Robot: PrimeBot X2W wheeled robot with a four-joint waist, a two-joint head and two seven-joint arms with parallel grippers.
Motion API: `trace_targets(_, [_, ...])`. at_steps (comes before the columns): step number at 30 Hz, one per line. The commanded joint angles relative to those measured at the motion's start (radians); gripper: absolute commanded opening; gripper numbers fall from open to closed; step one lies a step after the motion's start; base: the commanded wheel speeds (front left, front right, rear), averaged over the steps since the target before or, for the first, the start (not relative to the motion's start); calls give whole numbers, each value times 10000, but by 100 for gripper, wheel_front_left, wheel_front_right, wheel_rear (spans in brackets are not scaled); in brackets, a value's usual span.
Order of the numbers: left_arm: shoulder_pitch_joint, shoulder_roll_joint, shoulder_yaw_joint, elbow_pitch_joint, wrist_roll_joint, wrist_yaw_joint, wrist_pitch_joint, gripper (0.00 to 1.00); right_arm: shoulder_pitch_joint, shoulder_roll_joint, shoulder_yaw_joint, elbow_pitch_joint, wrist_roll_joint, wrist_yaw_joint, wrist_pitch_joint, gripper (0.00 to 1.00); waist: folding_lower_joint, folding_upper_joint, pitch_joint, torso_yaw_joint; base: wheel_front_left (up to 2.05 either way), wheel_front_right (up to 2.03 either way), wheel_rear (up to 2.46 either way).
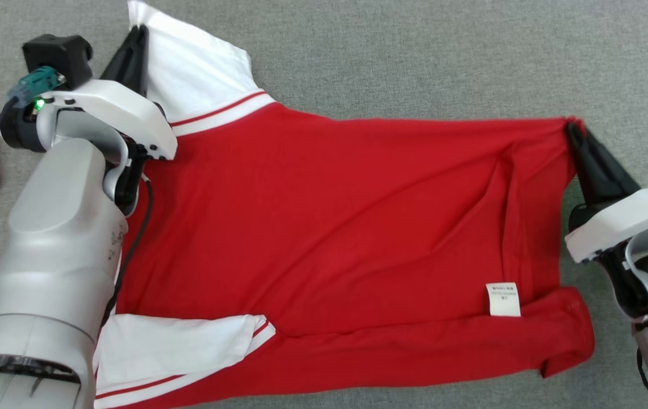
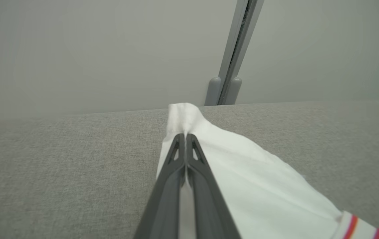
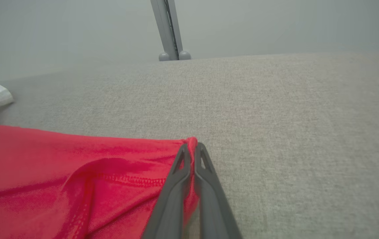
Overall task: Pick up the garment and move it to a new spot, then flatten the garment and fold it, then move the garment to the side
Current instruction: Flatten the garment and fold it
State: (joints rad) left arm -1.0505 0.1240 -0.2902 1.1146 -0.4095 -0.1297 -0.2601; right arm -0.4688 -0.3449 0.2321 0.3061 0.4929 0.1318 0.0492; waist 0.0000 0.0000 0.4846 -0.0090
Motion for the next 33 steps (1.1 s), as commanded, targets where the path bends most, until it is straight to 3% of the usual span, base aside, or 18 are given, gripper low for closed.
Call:
trace_targets(1, [174,221,224,-563,-67,20,-59,0,-226,-50,-139,-145,-44,-21,-285,0,0,0,-120,52,0,0,0])
trace_targets(14, [2532,356,1491,-4577,106,188,-56,0,-126,-176,-366,-236,662,-21,-585,0,0,0,-700,359,0,0,0])
trace_targets(24, [6970,37,2193,-8648,294,464,-45,0,1479,-298,-247,-465,1898,-21,-957,0,0,0,-1064,409,0,0,0])
trace_targets(29, [9197,-170,2290,-9941,-139,894,326,0,1883,-412,-10,-727,2081,-21,-1439,0,0,0,-1243,439,0,0,0])
trace_targets(33, [10055,-267,2165,-10250,-366,1070,773,0,2271,-589,195,-992,1986,-21,-1597,0,0,0,-1390,584,0,0,0])
